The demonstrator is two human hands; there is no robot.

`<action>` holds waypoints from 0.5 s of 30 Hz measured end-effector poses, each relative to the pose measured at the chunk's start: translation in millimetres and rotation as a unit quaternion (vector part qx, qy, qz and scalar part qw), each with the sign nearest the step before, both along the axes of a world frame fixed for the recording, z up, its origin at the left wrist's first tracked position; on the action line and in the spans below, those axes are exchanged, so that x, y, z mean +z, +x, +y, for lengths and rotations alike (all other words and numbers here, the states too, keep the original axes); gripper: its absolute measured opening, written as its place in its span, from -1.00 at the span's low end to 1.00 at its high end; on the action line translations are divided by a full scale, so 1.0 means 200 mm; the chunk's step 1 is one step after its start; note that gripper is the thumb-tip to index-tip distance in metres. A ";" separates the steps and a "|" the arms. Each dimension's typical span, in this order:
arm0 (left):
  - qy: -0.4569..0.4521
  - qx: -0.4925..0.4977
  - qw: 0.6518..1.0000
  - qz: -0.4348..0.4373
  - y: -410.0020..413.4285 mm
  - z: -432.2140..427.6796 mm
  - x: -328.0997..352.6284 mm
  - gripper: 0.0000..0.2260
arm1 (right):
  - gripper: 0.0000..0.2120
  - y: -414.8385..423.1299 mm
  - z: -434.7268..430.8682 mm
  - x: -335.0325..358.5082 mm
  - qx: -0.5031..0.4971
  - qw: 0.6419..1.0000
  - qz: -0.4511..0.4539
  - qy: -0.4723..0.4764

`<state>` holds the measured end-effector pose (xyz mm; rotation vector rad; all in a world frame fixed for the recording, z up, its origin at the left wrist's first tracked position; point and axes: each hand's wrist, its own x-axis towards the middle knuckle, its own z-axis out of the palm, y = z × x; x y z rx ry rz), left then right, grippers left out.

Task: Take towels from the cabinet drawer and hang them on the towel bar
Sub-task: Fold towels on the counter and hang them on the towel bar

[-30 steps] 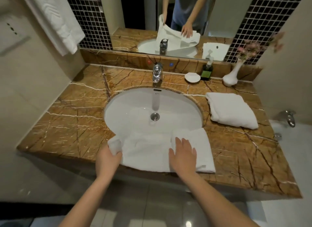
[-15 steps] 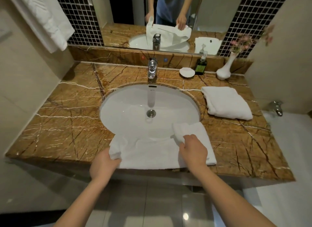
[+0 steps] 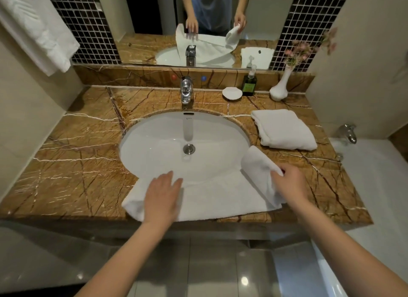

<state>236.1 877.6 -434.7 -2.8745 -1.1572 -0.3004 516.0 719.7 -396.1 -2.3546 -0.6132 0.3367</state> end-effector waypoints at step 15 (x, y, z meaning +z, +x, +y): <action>-0.131 -0.152 0.975 0.095 0.56 -0.30 -0.08 -0.81 | -0.94 0.49 -0.35 -0.18 -0.104 0.988 0.037 -0.107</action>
